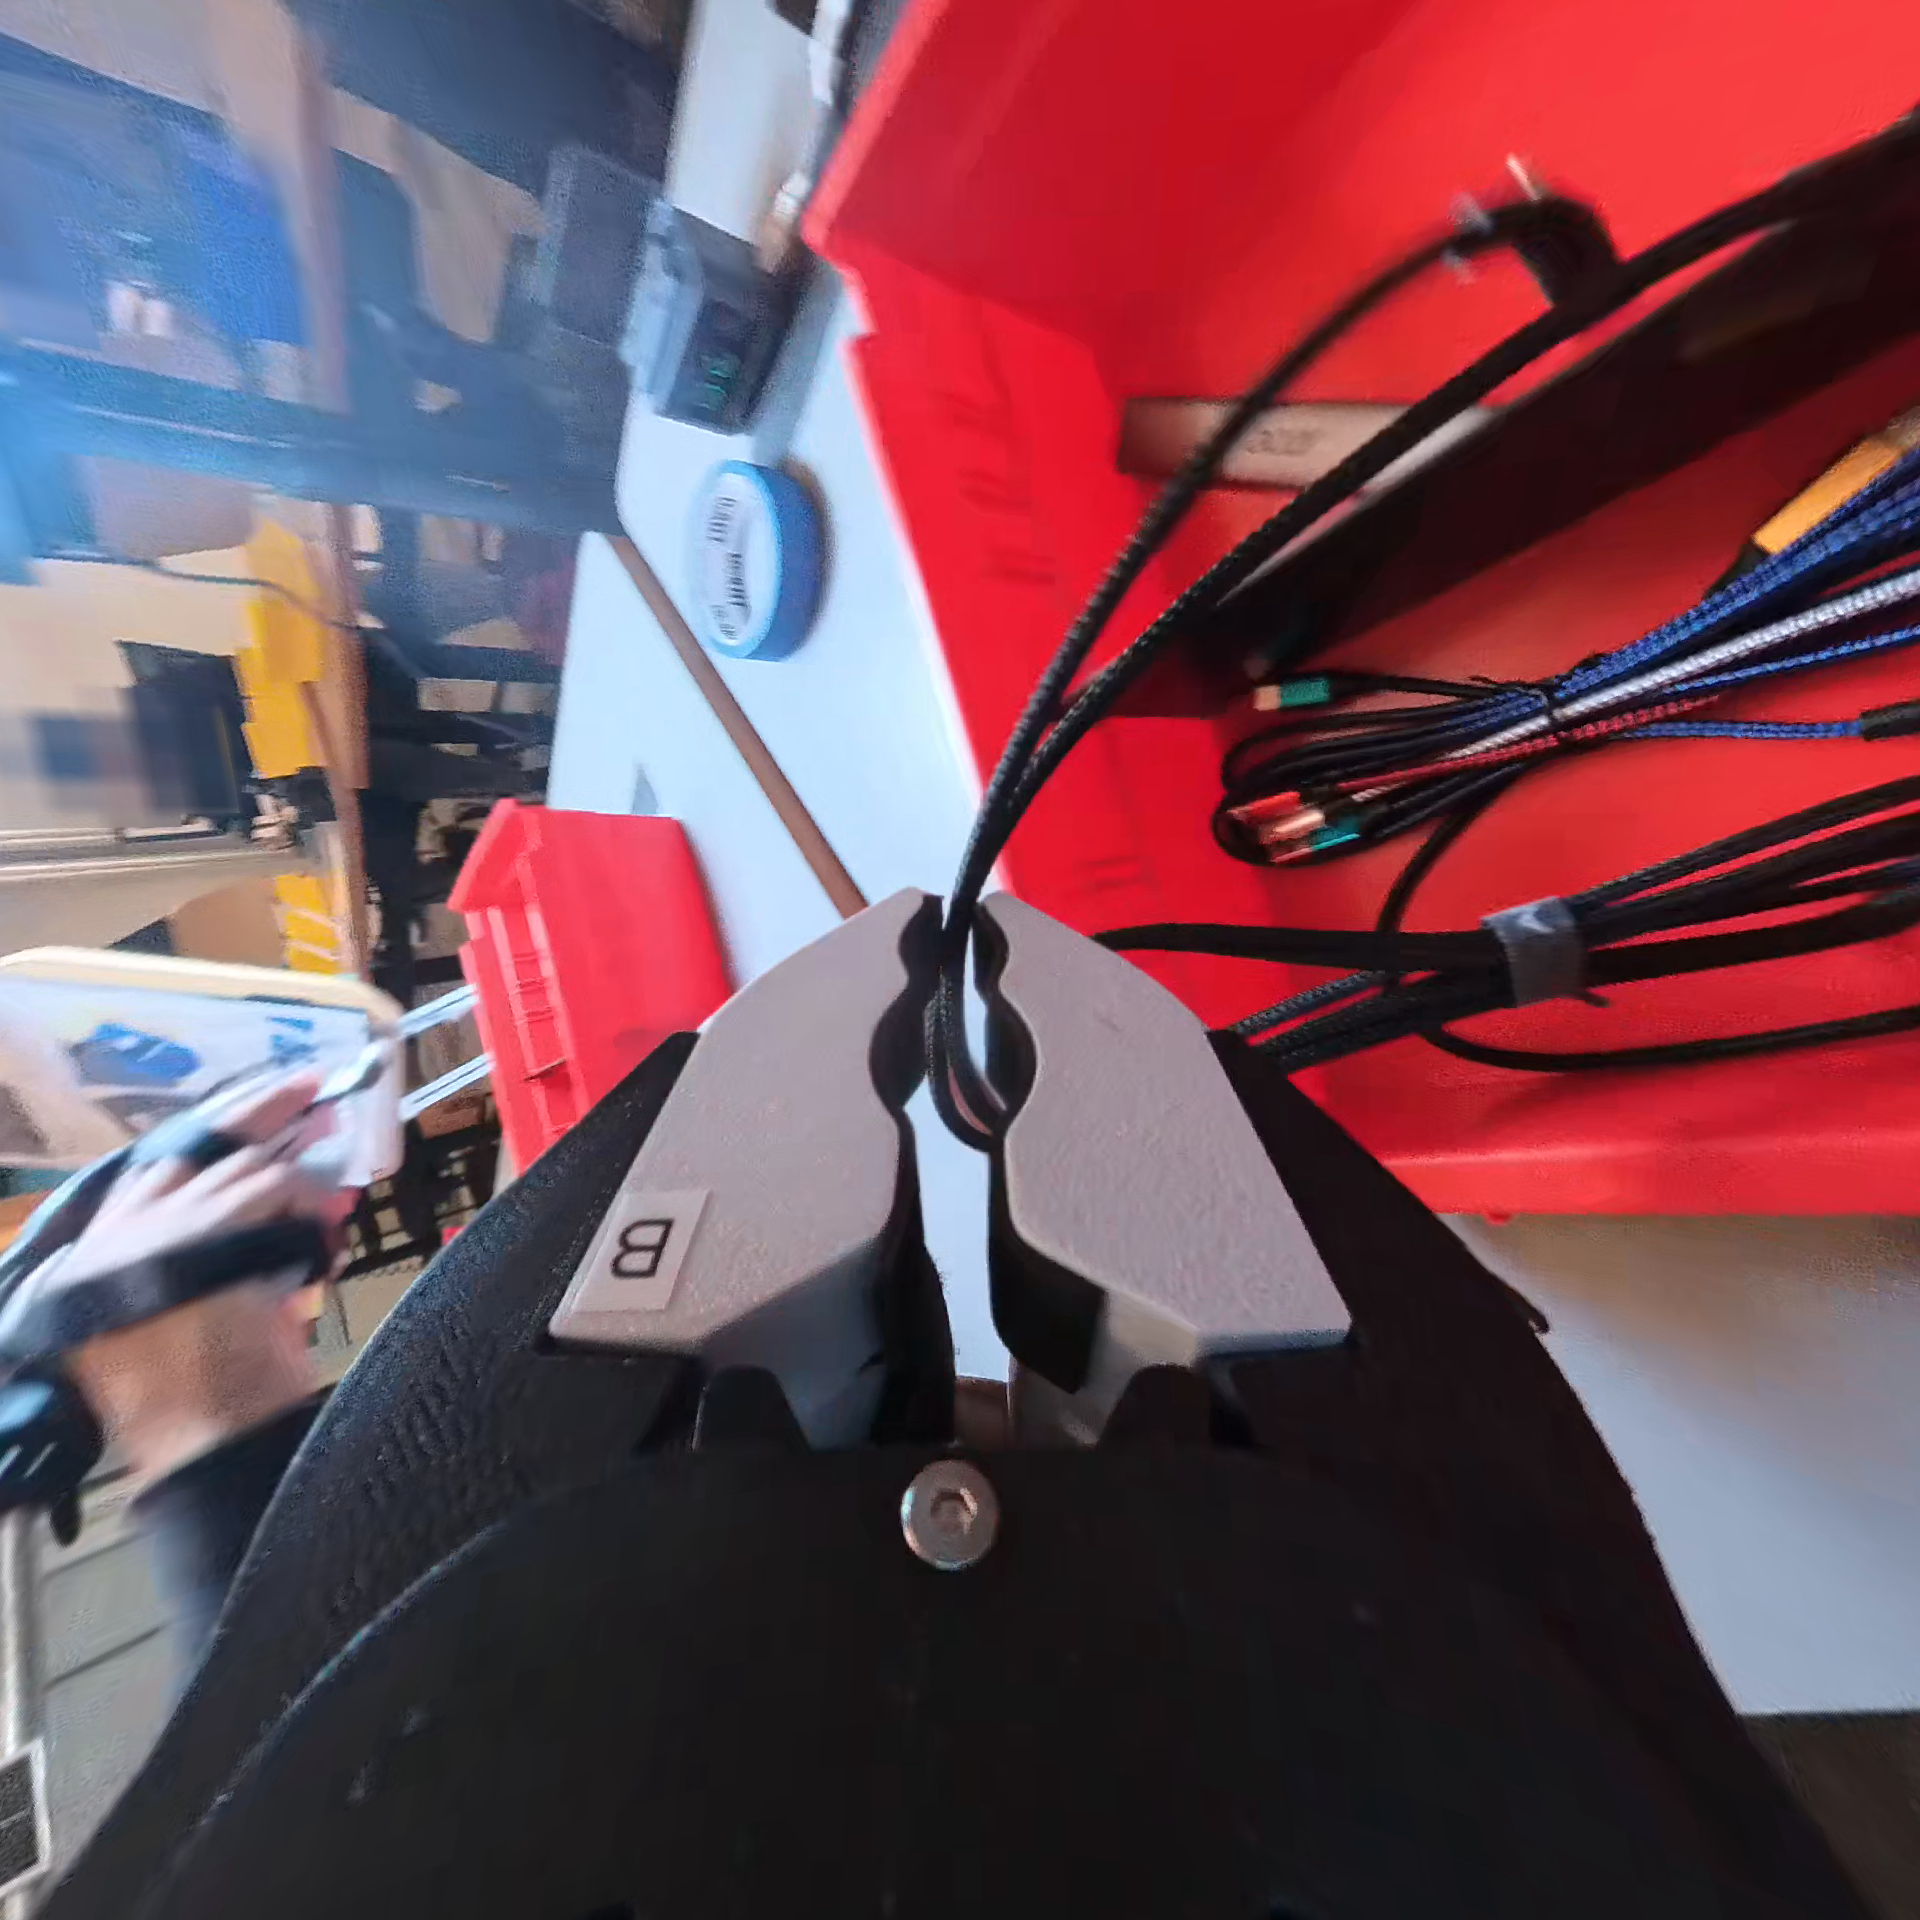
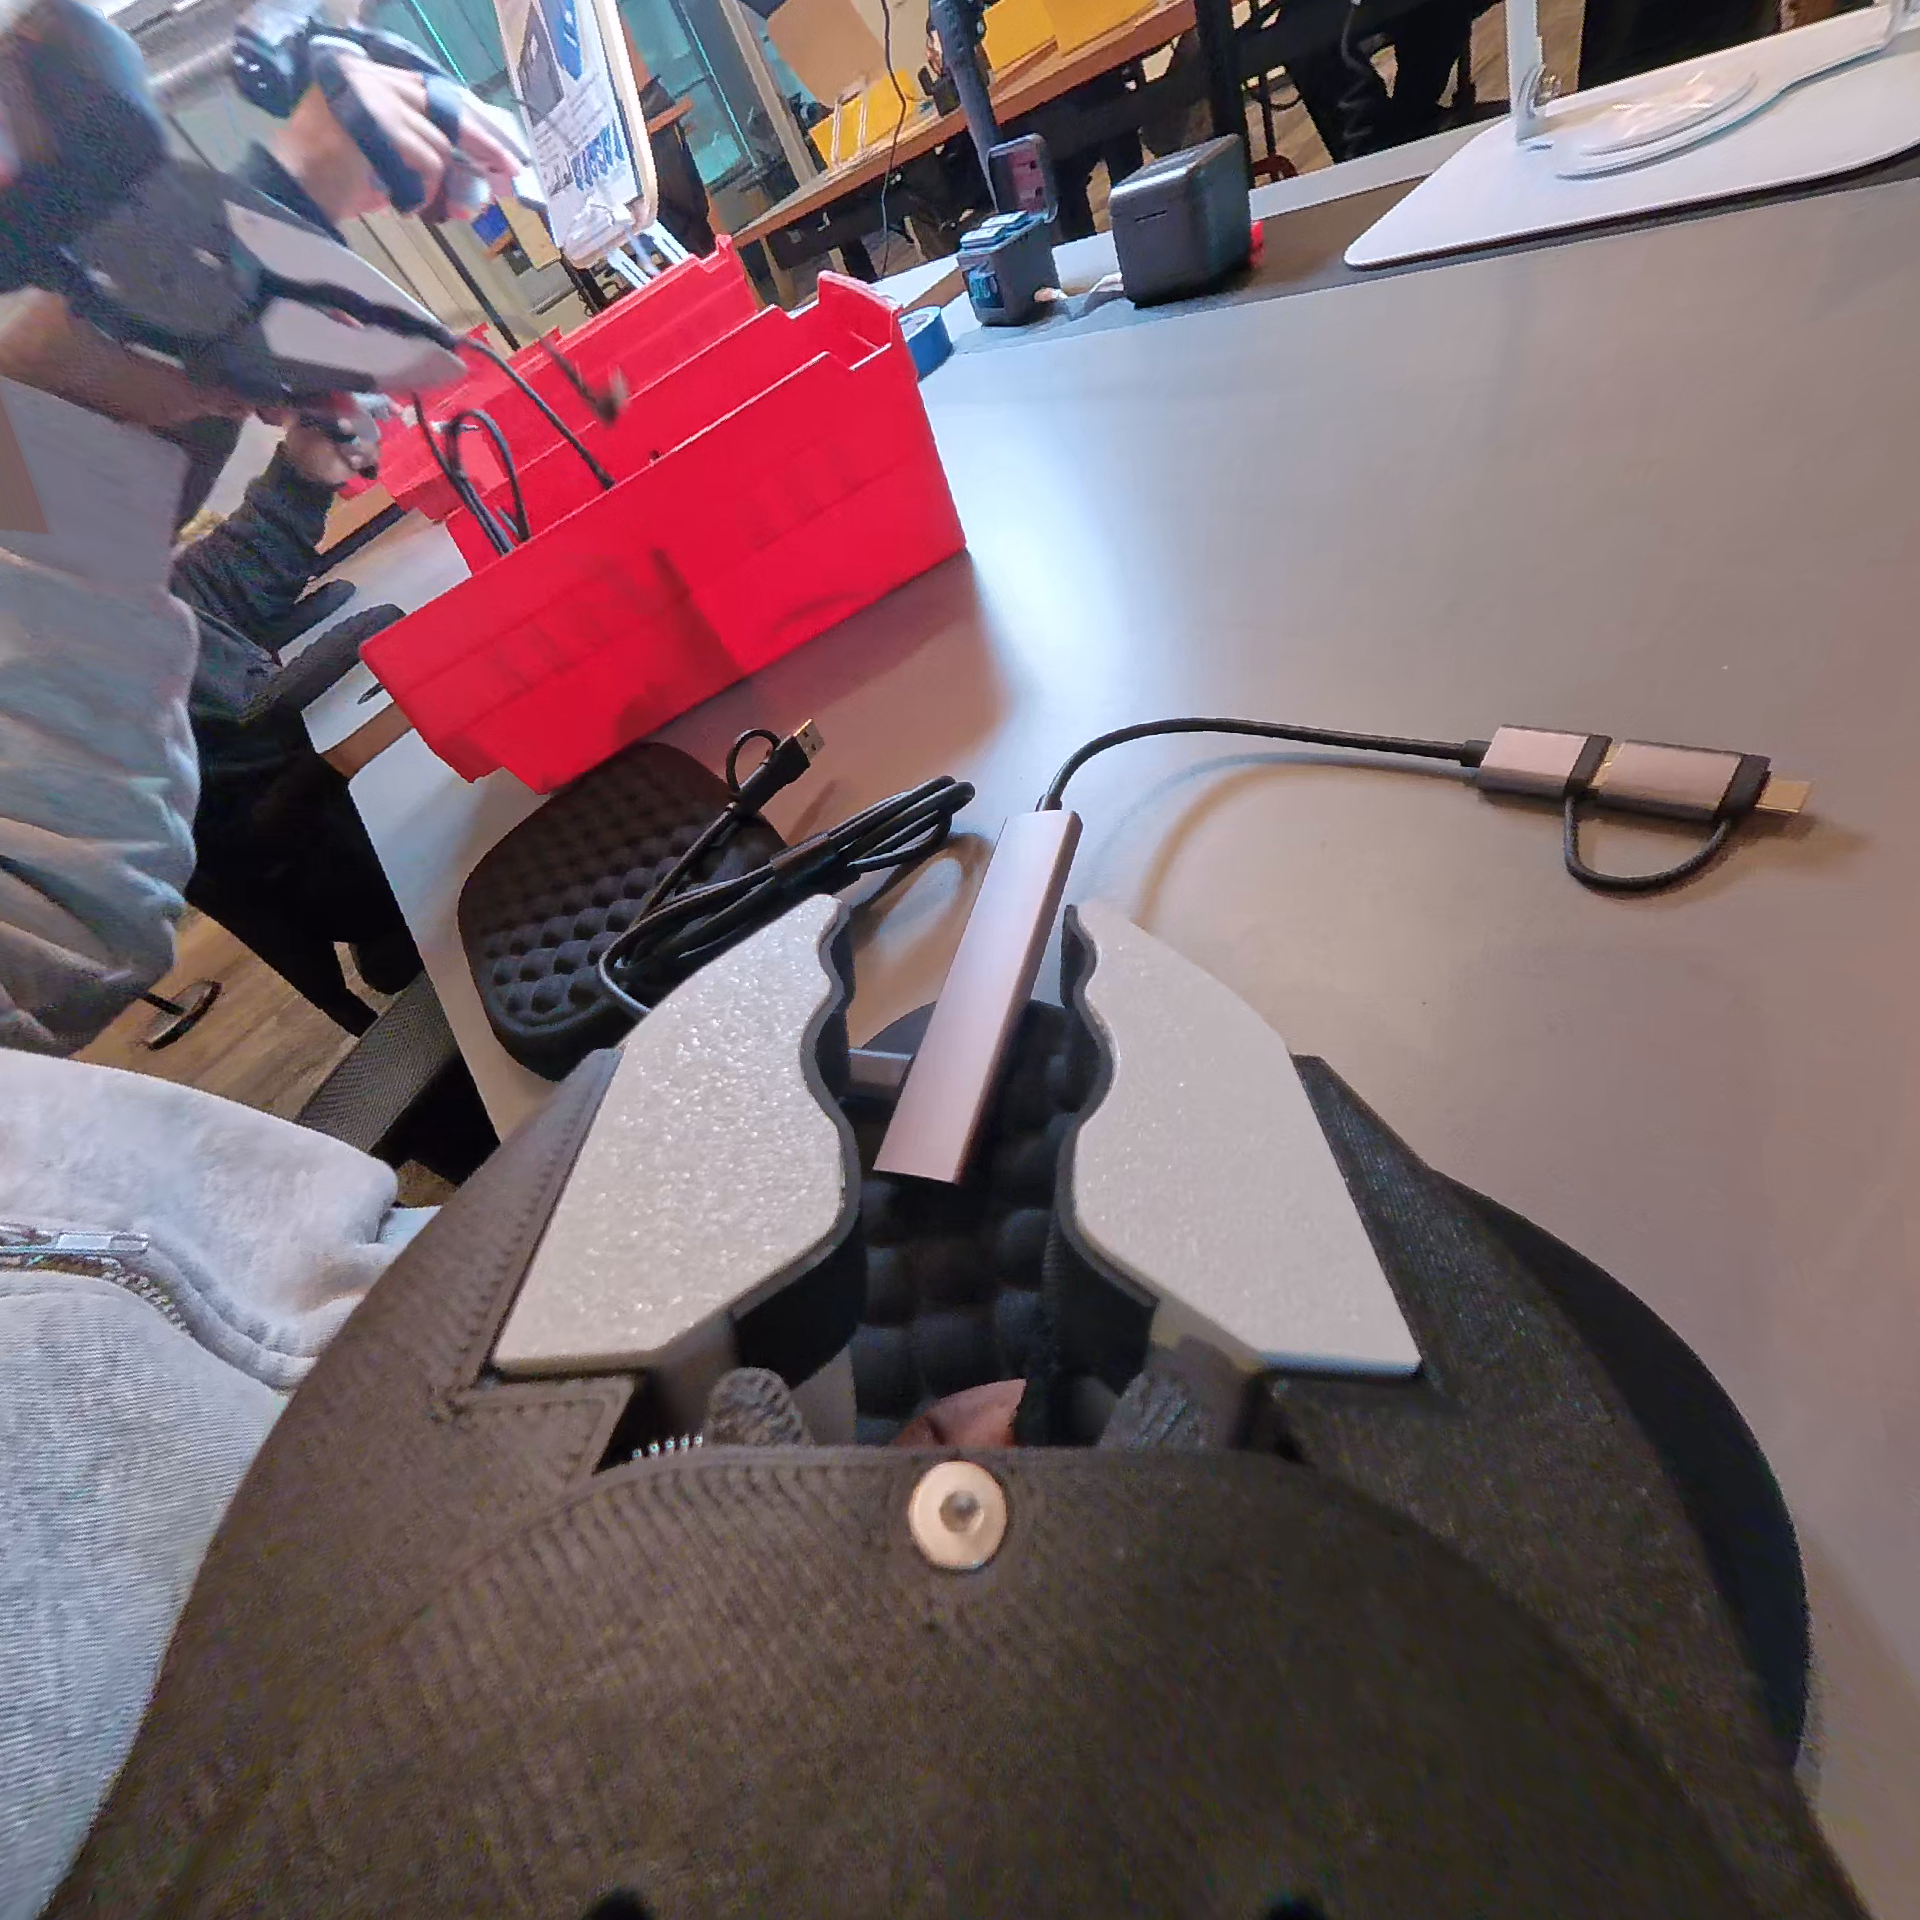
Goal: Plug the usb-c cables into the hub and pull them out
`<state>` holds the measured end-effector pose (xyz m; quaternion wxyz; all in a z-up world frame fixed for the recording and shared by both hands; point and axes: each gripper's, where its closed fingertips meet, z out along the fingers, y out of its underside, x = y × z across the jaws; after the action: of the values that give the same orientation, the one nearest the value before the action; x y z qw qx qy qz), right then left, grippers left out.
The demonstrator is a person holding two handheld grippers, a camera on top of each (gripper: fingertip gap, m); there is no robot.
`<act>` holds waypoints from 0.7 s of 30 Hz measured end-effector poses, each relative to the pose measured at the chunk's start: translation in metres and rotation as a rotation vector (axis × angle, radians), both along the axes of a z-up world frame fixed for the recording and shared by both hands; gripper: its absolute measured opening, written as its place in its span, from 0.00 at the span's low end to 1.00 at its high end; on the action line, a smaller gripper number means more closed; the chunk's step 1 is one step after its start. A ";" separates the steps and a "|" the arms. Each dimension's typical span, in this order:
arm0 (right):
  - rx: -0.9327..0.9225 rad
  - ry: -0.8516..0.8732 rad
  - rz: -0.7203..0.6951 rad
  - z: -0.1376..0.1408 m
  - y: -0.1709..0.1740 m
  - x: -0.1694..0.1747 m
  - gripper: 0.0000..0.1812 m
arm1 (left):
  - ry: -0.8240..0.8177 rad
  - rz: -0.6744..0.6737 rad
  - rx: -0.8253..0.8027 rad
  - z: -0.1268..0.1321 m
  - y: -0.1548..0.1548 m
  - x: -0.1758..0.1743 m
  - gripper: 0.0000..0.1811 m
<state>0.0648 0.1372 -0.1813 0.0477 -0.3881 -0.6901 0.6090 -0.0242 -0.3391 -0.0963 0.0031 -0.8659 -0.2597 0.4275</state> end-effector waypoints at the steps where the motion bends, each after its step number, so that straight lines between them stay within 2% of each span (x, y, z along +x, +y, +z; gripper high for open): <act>1: 0.001 0.002 -0.001 0.000 0.000 0.000 0.21 | 0.040 0.001 0.005 0.016 0.002 0.002 0.03; 5: 0.009 -0.010 -0.001 -0.002 -0.001 -0.001 0.20 | 0.224 -0.011 0.040 0.079 0.017 0.004 0.03; 8: 0.008 -0.020 0.004 -0.003 -0.001 -0.001 0.20 | 0.388 0.000 0.006 0.125 0.027 0.001 0.02; 13: -0.004 -0.037 0.008 -0.003 -0.001 -0.001 0.20 | 0.603 -0.054 0.031 0.181 0.069 -0.003 0.02; 16: -0.013 -0.031 0.014 -0.002 -0.001 -0.001 0.20 | 0.639 -0.097 0.106 0.189 0.103 0.002 0.02; 21: -0.046 0.020 0.088 0.009 -0.006 0.008 0.20 | 0.643 -0.255 0.228 0.170 0.163 0.024 0.02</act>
<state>0.0731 0.1317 -0.1728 0.0189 -0.3520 -0.6920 0.6300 -0.0007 -0.1762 0.0735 0.2345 -0.7067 -0.1815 0.6423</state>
